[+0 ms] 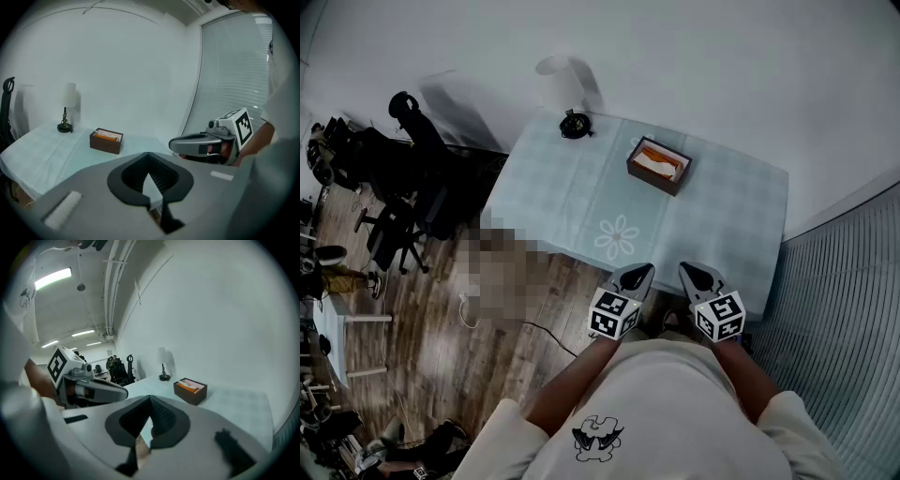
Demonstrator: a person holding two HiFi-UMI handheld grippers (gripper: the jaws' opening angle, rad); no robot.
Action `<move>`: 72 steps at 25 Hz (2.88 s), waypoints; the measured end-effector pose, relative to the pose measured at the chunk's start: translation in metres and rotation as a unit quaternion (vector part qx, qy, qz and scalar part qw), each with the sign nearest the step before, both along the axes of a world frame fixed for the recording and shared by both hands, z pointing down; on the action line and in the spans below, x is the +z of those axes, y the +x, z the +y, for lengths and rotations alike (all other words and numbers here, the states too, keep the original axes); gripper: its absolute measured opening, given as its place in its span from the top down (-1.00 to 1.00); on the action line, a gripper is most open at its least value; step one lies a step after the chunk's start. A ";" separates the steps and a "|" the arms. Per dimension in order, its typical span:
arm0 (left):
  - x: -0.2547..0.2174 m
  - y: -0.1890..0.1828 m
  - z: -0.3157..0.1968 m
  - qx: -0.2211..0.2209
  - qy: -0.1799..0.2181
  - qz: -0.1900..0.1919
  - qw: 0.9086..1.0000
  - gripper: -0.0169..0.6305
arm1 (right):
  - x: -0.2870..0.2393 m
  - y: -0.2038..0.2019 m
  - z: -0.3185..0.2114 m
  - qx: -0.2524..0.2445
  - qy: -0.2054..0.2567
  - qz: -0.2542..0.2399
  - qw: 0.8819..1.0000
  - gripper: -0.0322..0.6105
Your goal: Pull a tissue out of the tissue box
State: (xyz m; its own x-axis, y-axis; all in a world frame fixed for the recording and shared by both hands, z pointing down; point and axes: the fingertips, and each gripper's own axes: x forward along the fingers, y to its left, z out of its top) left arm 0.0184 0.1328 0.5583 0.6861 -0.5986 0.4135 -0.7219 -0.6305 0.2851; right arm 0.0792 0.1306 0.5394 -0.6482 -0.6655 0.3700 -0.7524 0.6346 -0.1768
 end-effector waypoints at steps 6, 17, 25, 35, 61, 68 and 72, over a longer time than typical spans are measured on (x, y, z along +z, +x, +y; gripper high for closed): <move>0.002 -0.004 -0.003 -0.001 -0.001 -0.002 1.000 0.93 | 0.001 -0.006 -0.003 -0.006 -0.001 0.001 1.000 0.87; 0.002 -0.016 -0.002 -0.002 -0.009 0.004 1.000 0.93 | -0.002 -0.017 -0.001 -0.006 -0.002 0.003 1.000 0.87; 0.006 -0.040 -0.005 0.004 -0.005 0.016 1.000 0.93 | 0.014 -0.043 -0.004 0.005 -0.026 -0.003 1.000 0.86; 0.018 -0.066 -0.009 0.004 -0.024 0.028 0.999 0.93 | 0.020 -0.041 -0.014 0.049 -0.030 0.013 0.998 0.86; 0.020 0.003 -0.197 -0.019 -0.035 0.009 0.999 0.93 | 0.036 0.027 -0.189 0.039 -0.040 -0.002 0.998 0.86; 0.025 -0.006 -0.218 0.009 -0.044 0.008 0.999 0.93 | 0.041 0.007 -0.209 0.042 -0.044 0.018 0.998 0.86; 0.028 -0.019 -0.229 0.008 -0.041 0.002 0.999 0.93 | 0.042 -0.005 -0.224 0.036 -0.043 0.022 0.998 0.86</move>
